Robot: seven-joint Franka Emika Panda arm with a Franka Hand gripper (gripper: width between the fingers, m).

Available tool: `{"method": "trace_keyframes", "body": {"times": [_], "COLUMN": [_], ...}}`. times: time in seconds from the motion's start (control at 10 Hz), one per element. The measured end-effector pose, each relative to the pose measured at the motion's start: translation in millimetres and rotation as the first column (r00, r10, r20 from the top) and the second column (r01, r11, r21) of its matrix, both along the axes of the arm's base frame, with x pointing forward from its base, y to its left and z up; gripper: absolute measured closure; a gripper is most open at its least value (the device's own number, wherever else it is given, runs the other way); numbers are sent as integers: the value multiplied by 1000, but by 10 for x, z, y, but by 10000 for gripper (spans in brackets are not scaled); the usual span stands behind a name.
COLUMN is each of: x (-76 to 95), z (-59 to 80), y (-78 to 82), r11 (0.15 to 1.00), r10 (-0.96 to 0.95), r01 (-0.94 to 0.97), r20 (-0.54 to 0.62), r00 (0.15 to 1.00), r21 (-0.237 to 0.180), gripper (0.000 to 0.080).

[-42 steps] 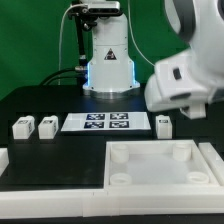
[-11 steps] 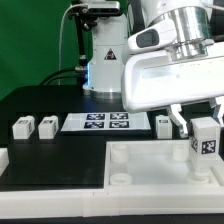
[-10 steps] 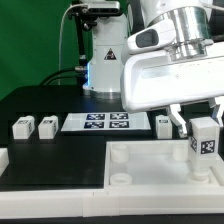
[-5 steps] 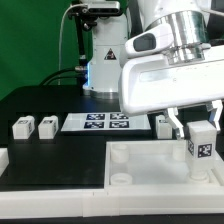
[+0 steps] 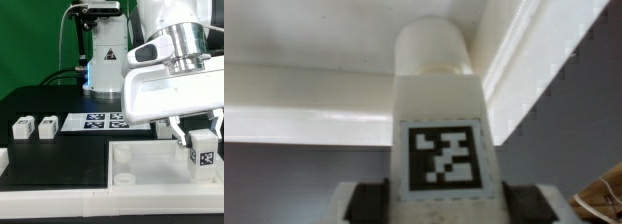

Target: Assemble one leg

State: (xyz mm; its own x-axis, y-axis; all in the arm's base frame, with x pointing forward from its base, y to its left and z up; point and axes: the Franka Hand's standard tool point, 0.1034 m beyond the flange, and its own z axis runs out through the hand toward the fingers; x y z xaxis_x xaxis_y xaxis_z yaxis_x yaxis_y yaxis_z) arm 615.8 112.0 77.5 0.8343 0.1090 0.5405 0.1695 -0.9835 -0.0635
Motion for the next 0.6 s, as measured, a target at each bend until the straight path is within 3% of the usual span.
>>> {"method": "trace_keyframes", "body": {"times": [0.1, 0.2, 0.3, 0.4, 0.5, 0.6], "x": [3, 3, 3, 3, 3, 3], "z": [1, 1, 0, 1, 1, 0], "y": [-8, -8, -7, -7, -7, -7], "r11": [1000, 1000, 1000, 1000, 1000, 1000], "r10": [-1, -1, -1, -1, -1, -1], "r01": [1, 1, 1, 1, 1, 1], "r20": [0, 0, 0, 0, 0, 0], "r00": [1000, 1000, 1000, 1000, 1000, 1000], "r21": [0, 0, 0, 0, 0, 0], "gripper": [508, 425, 425, 246, 168, 168]}}
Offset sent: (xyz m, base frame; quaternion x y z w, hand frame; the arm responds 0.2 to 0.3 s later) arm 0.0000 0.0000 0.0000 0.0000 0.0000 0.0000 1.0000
